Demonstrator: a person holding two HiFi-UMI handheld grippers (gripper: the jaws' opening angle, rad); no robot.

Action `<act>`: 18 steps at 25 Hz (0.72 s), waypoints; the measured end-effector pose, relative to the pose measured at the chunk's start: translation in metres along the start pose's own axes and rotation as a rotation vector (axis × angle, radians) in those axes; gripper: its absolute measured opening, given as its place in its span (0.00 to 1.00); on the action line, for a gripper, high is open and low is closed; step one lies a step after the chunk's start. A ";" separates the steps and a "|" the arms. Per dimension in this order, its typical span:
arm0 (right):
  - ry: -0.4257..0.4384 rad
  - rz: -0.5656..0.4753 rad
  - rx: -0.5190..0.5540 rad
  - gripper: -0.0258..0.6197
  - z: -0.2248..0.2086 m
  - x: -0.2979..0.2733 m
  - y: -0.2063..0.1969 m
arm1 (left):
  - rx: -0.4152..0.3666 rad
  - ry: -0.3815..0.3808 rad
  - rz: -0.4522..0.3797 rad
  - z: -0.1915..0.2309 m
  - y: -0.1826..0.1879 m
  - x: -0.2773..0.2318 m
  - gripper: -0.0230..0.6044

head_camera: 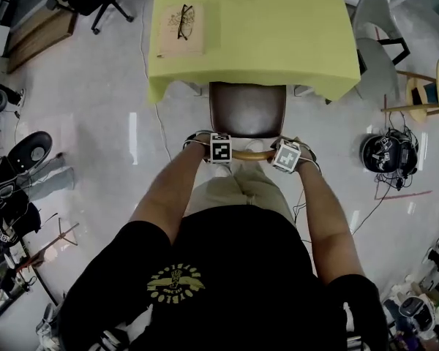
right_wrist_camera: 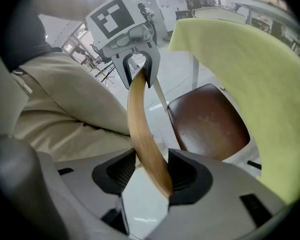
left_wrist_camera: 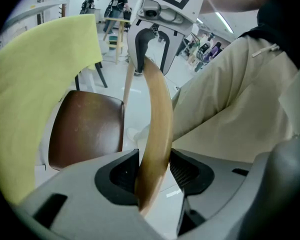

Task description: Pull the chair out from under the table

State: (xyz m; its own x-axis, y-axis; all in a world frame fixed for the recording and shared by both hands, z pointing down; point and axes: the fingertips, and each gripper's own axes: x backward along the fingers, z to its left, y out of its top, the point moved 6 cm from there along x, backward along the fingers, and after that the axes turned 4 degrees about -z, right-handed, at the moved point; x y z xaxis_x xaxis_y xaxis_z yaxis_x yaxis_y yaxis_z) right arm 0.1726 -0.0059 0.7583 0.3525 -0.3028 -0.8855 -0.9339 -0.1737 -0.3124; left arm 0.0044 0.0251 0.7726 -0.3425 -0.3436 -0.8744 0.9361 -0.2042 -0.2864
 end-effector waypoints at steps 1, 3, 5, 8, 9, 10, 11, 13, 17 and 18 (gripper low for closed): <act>-0.007 -0.008 0.002 0.35 0.006 -0.003 0.002 | -0.008 -0.004 0.002 -0.006 -0.002 -0.002 0.33; -0.021 -0.020 0.007 0.35 0.019 -0.008 0.002 | -0.021 -0.012 0.001 -0.018 -0.005 -0.008 0.33; -0.026 -0.009 -0.005 0.35 0.029 -0.010 -0.001 | -0.028 -0.011 0.000 -0.026 -0.006 -0.012 0.33; -0.030 -0.004 -0.017 0.35 0.042 -0.013 -0.007 | -0.035 -0.008 -0.001 -0.038 -0.008 -0.017 0.33; -0.029 -0.001 -0.021 0.35 0.046 -0.015 -0.009 | -0.037 -0.008 -0.002 -0.042 -0.008 -0.020 0.33; -0.026 0.002 -0.027 0.35 0.051 -0.017 -0.012 | -0.038 -0.009 -0.003 -0.046 -0.008 -0.022 0.33; -0.024 0.004 -0.035 0.35 0.057 -0.019 -0.014 | -0.038 -0.010 -0.003 -0.051 -0.008 -0.024 0.33; -0.035 -0.001 -0.034 0.35 0.065 -0.023 -0.016 | -0.037 -0.017 -0.004 -0.060 -0.009 -0.028 0.33; -0.037 -0.003 -0.038 0.35 0.084 -0.025 -0.020 | -0.044 -0.028 -0.003 -0.077 -0.011 -0.034 0.33; -0.036 -0.006 -0.042 0.35 0.089 -0.026 -0.021 | -0.045 -0.029 -0.003 -0.082 -0.011 -0.035 0.33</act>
State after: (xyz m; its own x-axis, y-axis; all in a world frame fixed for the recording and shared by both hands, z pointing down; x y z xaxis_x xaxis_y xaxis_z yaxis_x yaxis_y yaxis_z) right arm 0.1780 0.0887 0.7571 0.3553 -0.2677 -0.8956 -0.9281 -0.2148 -0.3040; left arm 0.0126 0.1143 0.7748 -0.3472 -0.3692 -0.8621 0.9374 -0.1639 -0.3073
